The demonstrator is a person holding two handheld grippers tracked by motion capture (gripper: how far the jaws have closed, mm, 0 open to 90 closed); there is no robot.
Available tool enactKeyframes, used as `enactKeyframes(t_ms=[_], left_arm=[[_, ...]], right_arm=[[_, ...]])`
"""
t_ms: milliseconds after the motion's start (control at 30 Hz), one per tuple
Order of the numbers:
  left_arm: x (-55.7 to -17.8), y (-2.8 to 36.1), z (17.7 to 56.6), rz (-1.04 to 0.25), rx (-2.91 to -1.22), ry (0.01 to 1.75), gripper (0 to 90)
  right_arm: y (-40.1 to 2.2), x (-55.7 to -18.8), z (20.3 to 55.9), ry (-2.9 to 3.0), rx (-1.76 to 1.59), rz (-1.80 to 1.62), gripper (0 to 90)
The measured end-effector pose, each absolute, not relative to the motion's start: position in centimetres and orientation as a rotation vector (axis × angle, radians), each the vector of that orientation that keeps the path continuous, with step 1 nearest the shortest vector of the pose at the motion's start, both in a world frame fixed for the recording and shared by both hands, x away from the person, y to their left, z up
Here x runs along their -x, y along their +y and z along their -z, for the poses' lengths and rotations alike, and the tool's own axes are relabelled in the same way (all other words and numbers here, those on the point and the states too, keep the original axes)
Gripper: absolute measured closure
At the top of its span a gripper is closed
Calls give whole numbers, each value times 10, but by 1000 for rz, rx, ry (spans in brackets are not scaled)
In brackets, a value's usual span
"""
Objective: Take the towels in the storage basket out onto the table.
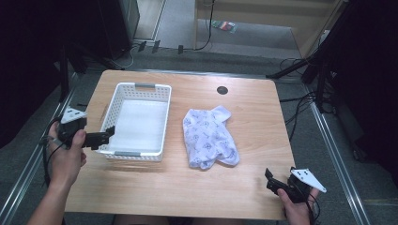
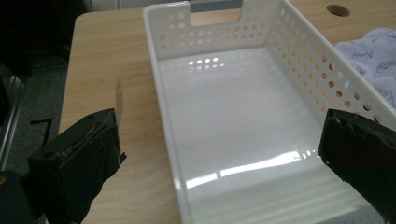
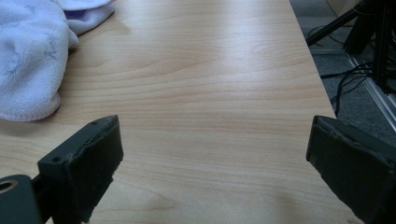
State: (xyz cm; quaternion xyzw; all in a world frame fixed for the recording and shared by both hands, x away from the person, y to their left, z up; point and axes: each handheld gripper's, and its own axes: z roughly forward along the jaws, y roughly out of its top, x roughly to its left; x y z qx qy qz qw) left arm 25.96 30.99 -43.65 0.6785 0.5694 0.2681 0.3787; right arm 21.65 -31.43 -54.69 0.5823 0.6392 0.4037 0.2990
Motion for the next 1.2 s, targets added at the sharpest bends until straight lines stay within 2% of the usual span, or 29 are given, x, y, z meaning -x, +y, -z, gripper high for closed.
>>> enactKeyframes(t_ms=[267, 533, 867, 1000, 1200], left_arm=[[-221, 356, 473, -685, -1590, 1507, 0], [-196, 376, 494, -734, -1521, 1490, 0], [-187, 381, 524, -730, -1519, 1432, 0], [-188, 379, 536, -772, -1542, 1433, 0], [-192, 377, 548, -759, -1559, 1445, 0]], right_arm=[[-314, -216, 547, 1702, -1534, -1075, 38], [-315, -216, 547, 1698, -1547, -1075, 38], [-314, -217, 547, 1694, -1556, -1057, 38], [-314, -218, 547, 1692, -1565, -1043, 39], [-314, -217, 547, 1693, -1561, -1052, 38]])
